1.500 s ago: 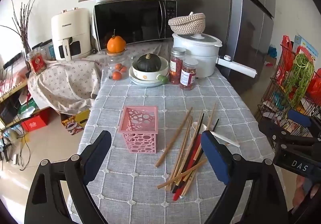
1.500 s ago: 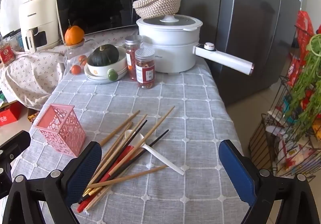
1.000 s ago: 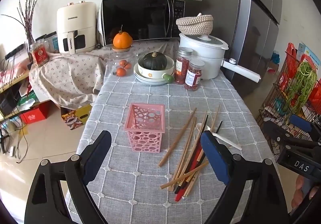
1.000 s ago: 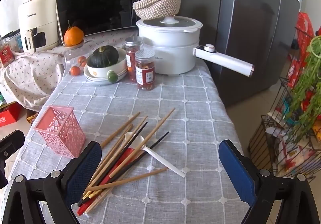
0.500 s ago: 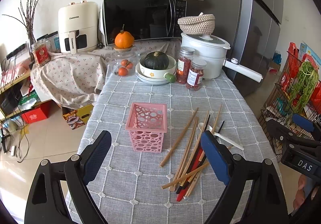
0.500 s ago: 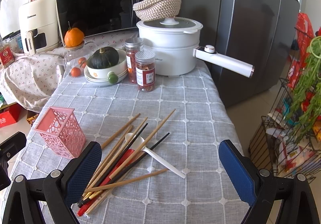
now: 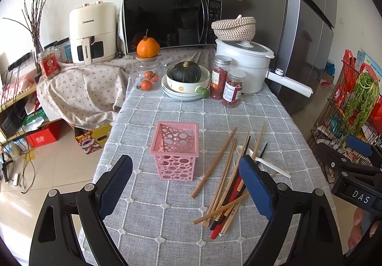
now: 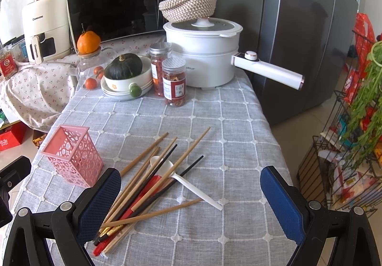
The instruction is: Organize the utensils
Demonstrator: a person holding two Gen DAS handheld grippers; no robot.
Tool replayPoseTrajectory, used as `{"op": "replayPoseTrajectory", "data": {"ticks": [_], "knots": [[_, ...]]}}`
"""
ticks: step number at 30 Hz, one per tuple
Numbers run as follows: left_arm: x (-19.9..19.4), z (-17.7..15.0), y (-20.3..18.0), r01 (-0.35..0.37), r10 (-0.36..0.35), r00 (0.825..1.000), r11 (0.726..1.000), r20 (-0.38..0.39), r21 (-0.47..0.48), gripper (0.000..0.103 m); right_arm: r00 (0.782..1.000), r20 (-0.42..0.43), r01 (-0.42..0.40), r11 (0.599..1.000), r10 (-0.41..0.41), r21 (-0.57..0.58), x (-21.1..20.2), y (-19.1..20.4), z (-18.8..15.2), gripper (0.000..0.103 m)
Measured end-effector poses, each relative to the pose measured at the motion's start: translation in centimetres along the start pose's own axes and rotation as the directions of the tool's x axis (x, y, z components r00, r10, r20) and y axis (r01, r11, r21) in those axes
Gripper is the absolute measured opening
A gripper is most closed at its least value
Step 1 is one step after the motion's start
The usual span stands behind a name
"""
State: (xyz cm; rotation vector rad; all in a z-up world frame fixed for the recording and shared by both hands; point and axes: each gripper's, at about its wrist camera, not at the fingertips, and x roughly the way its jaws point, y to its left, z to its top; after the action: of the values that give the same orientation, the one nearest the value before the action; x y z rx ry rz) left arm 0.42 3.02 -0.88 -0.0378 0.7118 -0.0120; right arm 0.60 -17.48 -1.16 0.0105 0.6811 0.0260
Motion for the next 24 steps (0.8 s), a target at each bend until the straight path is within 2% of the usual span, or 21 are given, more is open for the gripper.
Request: {"op": "replayPoseTrajectory", "data": {"ticks": [24], "knots": [[0.05, -0.04, -0.56, -0.004, 0.004, 1.000, 1.000, -0.002, 0.007, 0.092, 1.000, -0.010, -0.003, 1.000, 0.003, 0.003, 0.20, 0.27, -0.17, 0.097]]}}
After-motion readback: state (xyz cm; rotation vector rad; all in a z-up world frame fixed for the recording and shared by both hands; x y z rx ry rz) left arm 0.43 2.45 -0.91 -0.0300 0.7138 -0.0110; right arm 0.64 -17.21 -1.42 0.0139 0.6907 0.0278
